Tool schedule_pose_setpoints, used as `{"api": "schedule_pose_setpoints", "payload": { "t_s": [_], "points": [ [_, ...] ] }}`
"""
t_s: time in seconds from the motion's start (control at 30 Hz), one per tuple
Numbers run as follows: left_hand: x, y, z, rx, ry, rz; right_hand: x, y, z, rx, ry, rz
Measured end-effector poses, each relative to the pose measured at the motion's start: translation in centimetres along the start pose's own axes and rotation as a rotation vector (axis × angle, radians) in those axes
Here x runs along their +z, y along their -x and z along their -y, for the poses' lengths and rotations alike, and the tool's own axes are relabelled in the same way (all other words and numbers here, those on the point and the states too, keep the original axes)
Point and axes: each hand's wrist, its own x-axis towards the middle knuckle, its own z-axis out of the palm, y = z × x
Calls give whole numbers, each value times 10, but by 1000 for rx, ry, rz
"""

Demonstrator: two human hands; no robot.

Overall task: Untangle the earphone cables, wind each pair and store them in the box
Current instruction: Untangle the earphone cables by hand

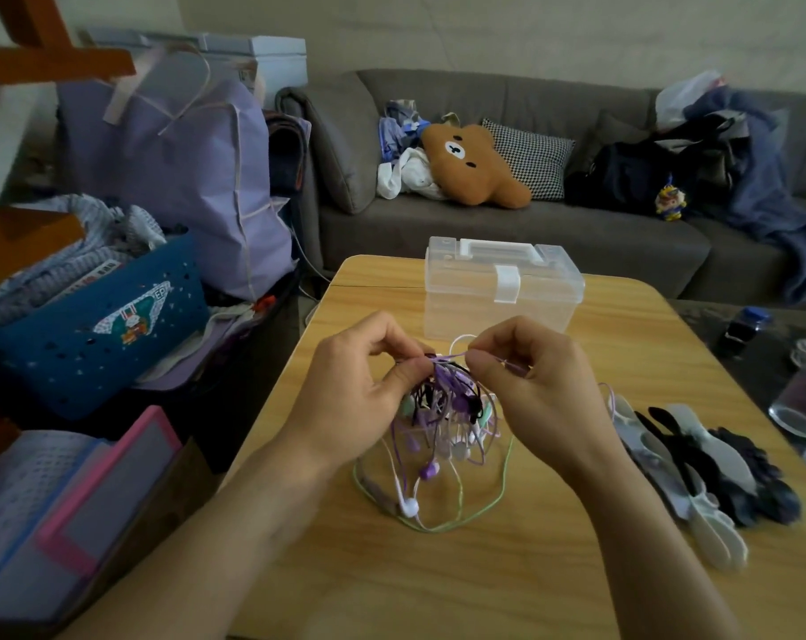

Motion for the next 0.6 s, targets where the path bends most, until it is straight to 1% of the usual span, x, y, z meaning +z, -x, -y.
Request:
{"api": "schedule_pose_setpoints", "payload": {
  "t_s": [0.07,0.17,0.23,0.27,0.33,0.4,0.5,0.6],
  "points": [
    [-2,-1,1,-92,29,59,-2,0,0,-16,-3,13],
    [-6,-3,0,-330,300,178,1,2,1,-68,93,53],
    [-9,-3,2,-421,395,265,4,3,1,-85,148,86],
    [-10,-3,4,-439,413,307,6,3,0,-95,154,97],
    [-11,-3,5,-446,420,360,8,2,0,-107,142,129],
    [-12,-1,4,-413,402,370,11,2,2,-111,139,190],
    [-13,1,4,-343,350,348,12,3,3,-107,174,283],
    [-12,1,3,-290,358,309,8,1,2,-72,164,353]
  ]
}}
